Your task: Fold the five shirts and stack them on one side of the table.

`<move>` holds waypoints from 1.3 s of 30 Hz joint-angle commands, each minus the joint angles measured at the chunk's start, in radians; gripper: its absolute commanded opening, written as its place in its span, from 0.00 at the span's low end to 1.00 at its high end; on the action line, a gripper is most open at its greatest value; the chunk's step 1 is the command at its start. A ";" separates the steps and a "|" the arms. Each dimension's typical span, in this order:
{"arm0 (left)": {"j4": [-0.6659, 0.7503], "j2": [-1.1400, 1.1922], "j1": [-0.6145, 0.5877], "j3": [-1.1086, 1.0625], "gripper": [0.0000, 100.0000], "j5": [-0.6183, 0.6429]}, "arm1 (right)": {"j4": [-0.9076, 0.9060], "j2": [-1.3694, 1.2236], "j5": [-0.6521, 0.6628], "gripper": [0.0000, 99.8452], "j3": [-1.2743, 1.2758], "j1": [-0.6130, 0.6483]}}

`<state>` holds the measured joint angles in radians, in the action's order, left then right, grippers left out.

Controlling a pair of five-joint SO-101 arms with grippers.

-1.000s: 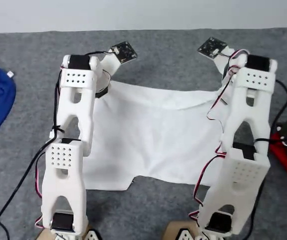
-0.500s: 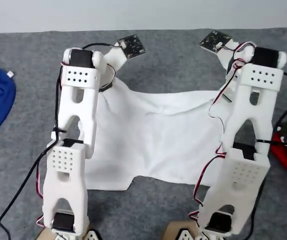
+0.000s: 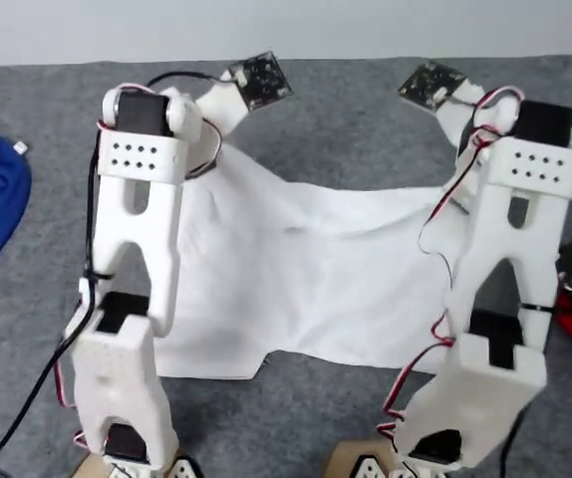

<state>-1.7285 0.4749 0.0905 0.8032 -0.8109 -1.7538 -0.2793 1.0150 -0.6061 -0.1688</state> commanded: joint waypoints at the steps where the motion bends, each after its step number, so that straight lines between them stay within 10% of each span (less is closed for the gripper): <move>1: -0.028 -0.158 0.009 -0.186 0.00 -0.034 | -0.039 0.137 0.011 0.01 0.114 0.010; 39: -0.029 -0.535 0.005 -1.050 0.01 -0.051 | 0.064 0.550 0.114 0.01 0.982 0.002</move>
<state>-1.7254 -0.0683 0.0905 -0.2371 -0.8539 -1.7338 0.2869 1.1162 0.3575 -0.1688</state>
